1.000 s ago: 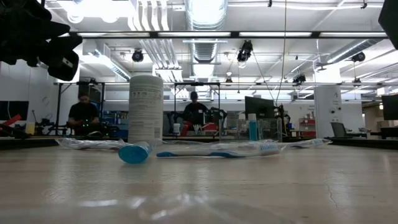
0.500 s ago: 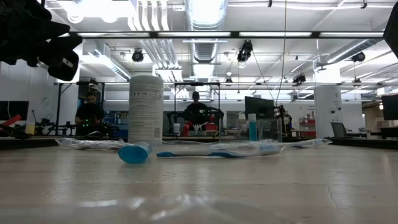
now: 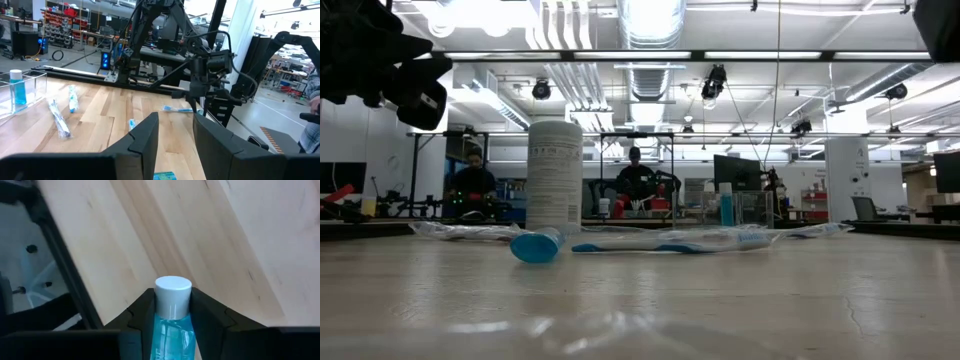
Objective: Pick & Place toothbrushing station
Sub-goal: Put the blue mouthwash into the middle of the transparent organizer
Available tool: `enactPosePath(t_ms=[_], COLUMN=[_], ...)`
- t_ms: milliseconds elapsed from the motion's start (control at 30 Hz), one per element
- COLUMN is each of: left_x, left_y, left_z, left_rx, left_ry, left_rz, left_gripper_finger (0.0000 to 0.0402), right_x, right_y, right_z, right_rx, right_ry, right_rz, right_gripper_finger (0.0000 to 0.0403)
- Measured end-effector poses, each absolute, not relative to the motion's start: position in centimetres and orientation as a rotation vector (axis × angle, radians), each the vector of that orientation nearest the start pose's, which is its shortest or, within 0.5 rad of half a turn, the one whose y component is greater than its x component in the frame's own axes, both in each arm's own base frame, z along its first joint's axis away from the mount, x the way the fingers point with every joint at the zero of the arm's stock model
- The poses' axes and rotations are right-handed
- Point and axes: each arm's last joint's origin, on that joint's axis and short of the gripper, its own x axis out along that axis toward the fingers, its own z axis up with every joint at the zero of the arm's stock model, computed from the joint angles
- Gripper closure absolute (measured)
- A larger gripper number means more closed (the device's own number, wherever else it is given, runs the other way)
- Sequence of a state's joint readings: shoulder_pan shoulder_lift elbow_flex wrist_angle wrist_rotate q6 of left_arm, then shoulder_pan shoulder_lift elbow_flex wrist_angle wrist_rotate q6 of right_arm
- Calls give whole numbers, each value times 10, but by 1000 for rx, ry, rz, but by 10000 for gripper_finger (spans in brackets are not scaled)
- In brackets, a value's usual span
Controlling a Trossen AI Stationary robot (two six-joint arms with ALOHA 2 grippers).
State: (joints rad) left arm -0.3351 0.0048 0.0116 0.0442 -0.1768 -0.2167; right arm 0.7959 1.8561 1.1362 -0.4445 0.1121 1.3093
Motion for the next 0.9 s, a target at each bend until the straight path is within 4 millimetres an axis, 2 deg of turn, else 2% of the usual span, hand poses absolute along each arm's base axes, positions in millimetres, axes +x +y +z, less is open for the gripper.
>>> enactPosePath(t_ms=[200,400,667,900], left_x=[93,93,93,93], left_y=[-27,-27,-27,-27], left_z=[171,171,171,171], left_rx=[-229,-229,-228,-228], left_ry=[-32,-33,-30,-26], left_rz=[-163,-163,-163,-162], left_gripper_finger=[275,275,275,275], right_x=[256,254,246,244], right_y=[252,242,220,194], right_z=[171,196,227,245], right_rx=[567,474,385,306], right_ry=[1087,914,729,628], right_rz=[-170,-234,-319,-435], right_gripper_finger=[303,303,303,303])
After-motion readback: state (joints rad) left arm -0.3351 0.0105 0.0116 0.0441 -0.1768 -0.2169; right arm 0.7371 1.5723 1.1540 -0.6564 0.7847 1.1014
